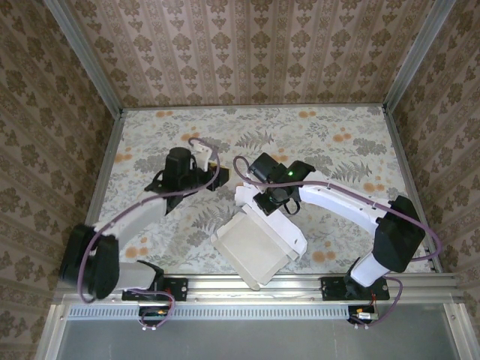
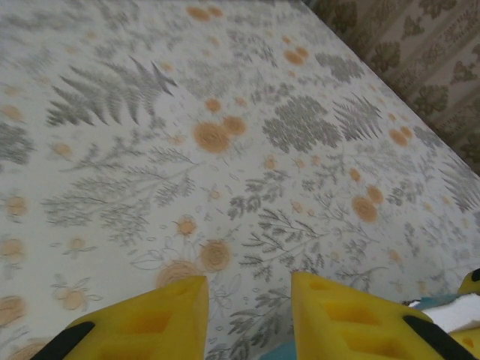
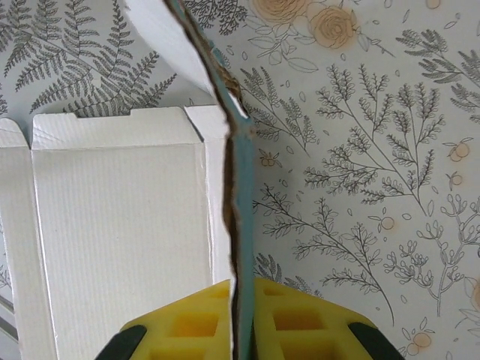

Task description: Fold the paper box

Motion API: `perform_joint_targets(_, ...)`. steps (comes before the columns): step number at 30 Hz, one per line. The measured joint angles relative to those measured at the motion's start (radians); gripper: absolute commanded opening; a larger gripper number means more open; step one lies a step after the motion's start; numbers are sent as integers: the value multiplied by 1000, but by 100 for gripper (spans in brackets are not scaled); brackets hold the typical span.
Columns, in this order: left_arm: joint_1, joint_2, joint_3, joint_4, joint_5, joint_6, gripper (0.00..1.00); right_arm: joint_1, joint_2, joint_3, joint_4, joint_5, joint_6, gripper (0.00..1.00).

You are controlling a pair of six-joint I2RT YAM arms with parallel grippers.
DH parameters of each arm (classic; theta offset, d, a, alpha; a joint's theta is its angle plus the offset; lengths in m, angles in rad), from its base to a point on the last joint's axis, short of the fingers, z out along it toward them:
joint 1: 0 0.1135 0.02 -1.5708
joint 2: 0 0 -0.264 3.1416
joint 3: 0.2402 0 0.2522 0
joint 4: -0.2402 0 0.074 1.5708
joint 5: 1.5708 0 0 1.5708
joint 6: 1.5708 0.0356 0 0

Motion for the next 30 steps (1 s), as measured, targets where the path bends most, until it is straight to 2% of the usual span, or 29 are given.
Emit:
perform_joint_targets(5,-11,134,93,-31,112,5,34,3,-1,0,0,21,15,12)
perform_joint_targets(13,-27,151,108,-64,282,51,35,3,-1,0,0,34,32,12)
perform_joint_targets(19,-38,151,122,-125,335,106,36,3,-1,-6,-3,38,33,12)
perform_joint_targets(26,-57,153,124,-159,347,142,36,3,-1,-8,0,37,33,12)
perform_joint_targets(30,-63,170,135,-177,343,160,28,3,-1,-8,1,37,34,12)
